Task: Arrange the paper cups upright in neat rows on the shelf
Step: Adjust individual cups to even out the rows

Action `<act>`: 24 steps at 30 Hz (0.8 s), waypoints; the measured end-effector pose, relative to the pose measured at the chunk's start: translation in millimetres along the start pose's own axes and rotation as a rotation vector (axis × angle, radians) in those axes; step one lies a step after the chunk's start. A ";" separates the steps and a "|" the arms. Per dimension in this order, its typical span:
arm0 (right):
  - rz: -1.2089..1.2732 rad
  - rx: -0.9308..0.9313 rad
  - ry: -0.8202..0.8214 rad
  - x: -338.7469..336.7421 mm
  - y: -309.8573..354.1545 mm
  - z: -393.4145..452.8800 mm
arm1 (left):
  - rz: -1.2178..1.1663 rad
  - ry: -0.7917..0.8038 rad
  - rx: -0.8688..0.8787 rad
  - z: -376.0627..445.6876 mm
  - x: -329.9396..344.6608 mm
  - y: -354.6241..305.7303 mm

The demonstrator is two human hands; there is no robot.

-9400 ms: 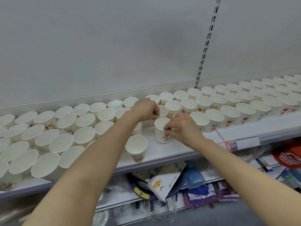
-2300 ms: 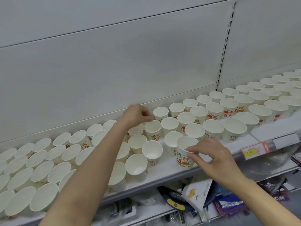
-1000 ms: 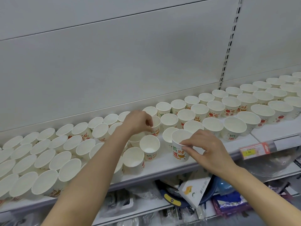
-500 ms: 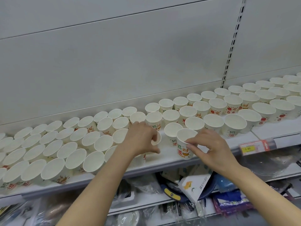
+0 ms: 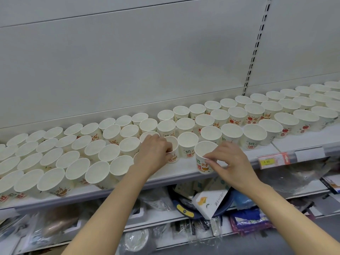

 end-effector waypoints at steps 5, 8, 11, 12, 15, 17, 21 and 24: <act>0.028 0.039 0.003 -5.3 -2.1 -1.4 | -0.249 -0.173 -0.057 -9.5 -8.8 -3.0; 0.070 0.049 -0.013 -7.5 -1.1 2.0 | -0.443 -0.239 0.045 -17.7 -9.2 -29.0; 0.115 0.037 -0.045 -11.1 1.7 4.4 | -0.700 -0.148 0.090 -23.5 -1.9 -66.4; 0.132 0.042 -0.051 -12.8 2.3 3.7 | -0.770 -0.115 0.066 -23.6 1.9 -76.1; 0.178 0.063 -0.048 -17.5 7.1 0.0 | -0.915 -0.069 -0.019 -22.2 10.1 -96.9; 0.201 0.092 -0.071 -22.3 11.8 -2.2 | -0.979 -0.109 -0.046 -21.3 11.6 -103.1; 0.288 0.383 -0.075 -31.8 7.9 -11.1 | -1.042 -0.122 -0.050 -12.5 11.0 -113.7; 0.380 0.603 -0.063 -36.2 -5.7 -20.5 | -1.029 -0.084 0.000 5.2 6.6 -130.5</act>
Point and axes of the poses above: each hand's wrist, its own z-axis towards the middle knuckle, its own x-axis out of the palm, y = z × x, the point moved 4 cm from there along z, towards the middle knuckle, and after that the axes turned 5 degrees about -z, right-handed, at the moved point
